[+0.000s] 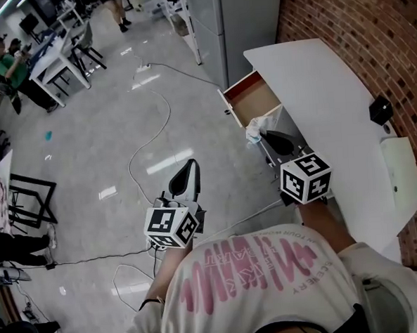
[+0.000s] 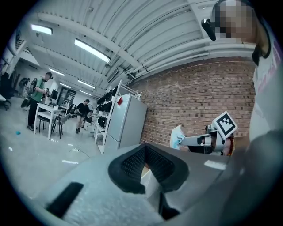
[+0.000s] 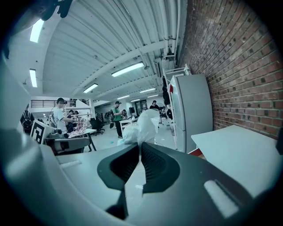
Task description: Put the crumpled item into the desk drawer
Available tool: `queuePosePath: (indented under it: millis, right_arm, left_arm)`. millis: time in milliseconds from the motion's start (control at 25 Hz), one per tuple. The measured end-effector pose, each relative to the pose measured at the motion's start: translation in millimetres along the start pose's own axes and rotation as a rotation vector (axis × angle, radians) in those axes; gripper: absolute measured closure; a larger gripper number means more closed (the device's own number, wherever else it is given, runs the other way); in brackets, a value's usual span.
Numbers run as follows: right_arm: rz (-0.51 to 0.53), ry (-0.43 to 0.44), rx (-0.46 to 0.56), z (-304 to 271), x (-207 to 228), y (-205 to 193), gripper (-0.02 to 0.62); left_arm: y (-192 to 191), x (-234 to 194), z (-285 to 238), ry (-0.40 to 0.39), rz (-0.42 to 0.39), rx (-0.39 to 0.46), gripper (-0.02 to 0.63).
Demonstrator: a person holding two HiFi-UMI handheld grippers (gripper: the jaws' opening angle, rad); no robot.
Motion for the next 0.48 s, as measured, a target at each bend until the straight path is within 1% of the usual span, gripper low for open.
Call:
queuePosePath:
  millis: [200,480]
  right_arm:
    - [0.005,-0.007,0.021,-26,-12,8,0.565]
    - [0.007,-0.014,0.013,-46,-22,0,0.565]
  left_arm:
    - [10,-30,2,0.000,-0.012,0.013,0.600]
    - [6,-56,8,0.005,-0.003,0.016,0.600]
Point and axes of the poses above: the fingertips, and each gripper's own axes: z backward along the fingers, x to its right, y out of its top, the point moved 3 cm from there along z, backward along the fingers, and after that the axes turned 12 degrees about -y, right-handed, at the moved point
